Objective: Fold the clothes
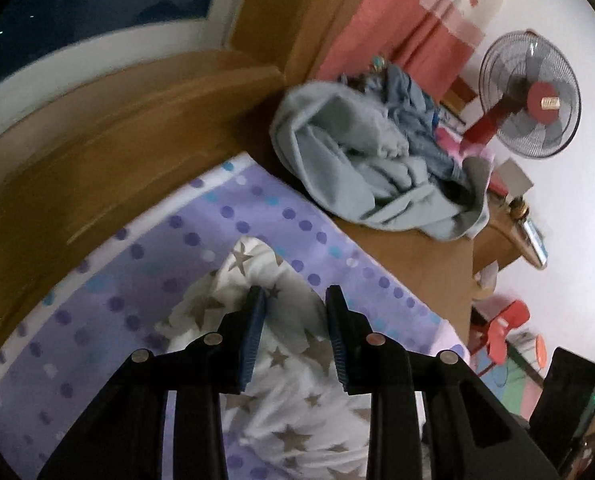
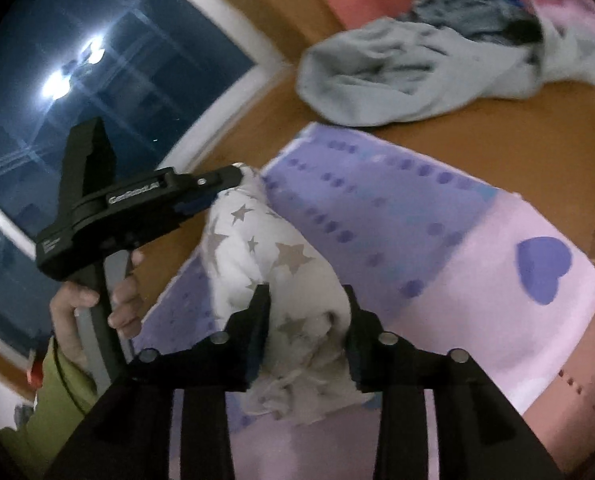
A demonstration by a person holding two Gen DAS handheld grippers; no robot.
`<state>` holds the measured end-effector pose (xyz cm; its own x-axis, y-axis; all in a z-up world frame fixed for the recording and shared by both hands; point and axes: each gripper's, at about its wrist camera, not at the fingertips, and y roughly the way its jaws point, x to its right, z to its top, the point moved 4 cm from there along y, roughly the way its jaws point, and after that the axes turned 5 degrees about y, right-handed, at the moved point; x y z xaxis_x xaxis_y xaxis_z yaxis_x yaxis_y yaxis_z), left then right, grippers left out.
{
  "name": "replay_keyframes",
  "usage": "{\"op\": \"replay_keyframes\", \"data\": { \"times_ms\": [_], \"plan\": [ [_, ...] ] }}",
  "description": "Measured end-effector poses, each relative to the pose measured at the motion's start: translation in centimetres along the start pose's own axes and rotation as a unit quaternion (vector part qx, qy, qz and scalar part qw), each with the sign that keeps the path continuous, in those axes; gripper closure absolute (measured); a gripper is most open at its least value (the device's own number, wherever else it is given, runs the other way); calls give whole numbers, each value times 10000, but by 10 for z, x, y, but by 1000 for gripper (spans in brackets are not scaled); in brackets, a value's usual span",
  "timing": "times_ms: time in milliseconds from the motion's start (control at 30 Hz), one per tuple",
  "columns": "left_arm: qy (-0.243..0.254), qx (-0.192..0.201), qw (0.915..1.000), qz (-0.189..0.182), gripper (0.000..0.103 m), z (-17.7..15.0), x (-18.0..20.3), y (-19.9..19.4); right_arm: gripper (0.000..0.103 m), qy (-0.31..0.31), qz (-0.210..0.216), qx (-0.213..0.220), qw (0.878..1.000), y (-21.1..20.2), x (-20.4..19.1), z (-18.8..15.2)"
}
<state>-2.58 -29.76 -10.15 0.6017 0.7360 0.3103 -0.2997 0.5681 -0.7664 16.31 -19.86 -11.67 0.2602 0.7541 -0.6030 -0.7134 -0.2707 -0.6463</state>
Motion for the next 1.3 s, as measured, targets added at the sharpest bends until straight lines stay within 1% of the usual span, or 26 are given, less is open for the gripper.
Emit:
{"op": "replay_keyframes", "data": {
  "times_ms": [67,100,133,233,333,400,467,567,633,700,733,833,900,967,1033,1067,1100,1133,1167,1200,1233,1300],
  "plan": [
    [7,-75,10000,-15,73,0,2,11,58,246,-70,24,9997,2,16,8],
    [10,-112,9999,-23,72,-1,4,17,53,369,-105,37,9993,3,24,12],
    [13,-150,9999,-31,72,-1,5,23,49,449,-136,45,9989,3,30,15],
    [178,-260,9995,-5,72,2,10,30,47,479,-210,53,9986,-5,36,15],
    [427,-357,9984,-104,72,10,15,17,47,474,-299,86,9984,-14,40,16],
    [546,-334,9976,-256,72,16,15,-3,47,293,-428,248,9983,-29,33,17],
    [624,-274,9972,-323,72,19,10,-20,47,40,-527,507,9973,-46,20,18],
    [689,-242,9964,-436,61,20,2,-38,47,-391,-415,842,9948,-57,-9,21],
    [662,-279,9961,-506,61,16,-6,-34,47,-746,-334,915,9924,-52,-30,21],
    [566,-369,9960,-587,60,9,-15,-22,47,-1023,-330,793,9910,-36,-44,20],
    [503,-424,9958,-641,60,6,-19,-14,47,-1098,-360,641,9912,-24,-47,17],
    [314,-568,9946,-816,60,-6,-32,9,47,-1050,-570,245,9925,9,-38,9],
    [193,-450,9934,-1033,60,-6,-37,12,46,-1035,-747,195,9916,18,-28,5],
    [102,-458,9918,-1190,60,-3,-40,10,46,-976,-750,164,9923,13,-26,7],
    [185,-457,9901,-1314,60,2,-40,1,46,-917,-752,134,9928,8,-23,9],
    [328,-424,9893,-1355,60,5,-40,-7,46,-851,-740,119,9935,3,-22,10],
    [474,-393,9887,-1363,56,7,-40,-13,46,-724,-706,105,9948,-4,-22,11],
    [701,-364,9870,-1398,51,10,-40,-20,42,-598,-672,91,9959,-12,-22,12],
    [873,-385,9844,-1476,39,11,-41,-24,37,-419,-623,59,9972,-19,-21,12],
    [1039,-415,9815,-1554,30,12,-42,-27,27,-156,-550,-4,9984,-24,-17,11],
    [1167,-510,9783,-1632,27,11,-42,-28,25,107,-476,-67,9988,-30,-13,9],
    [1388,-766,9716,-1759,27,9,-43,-24,25,716,-443,-203,9962,-35,-2,4]
  ]
}}
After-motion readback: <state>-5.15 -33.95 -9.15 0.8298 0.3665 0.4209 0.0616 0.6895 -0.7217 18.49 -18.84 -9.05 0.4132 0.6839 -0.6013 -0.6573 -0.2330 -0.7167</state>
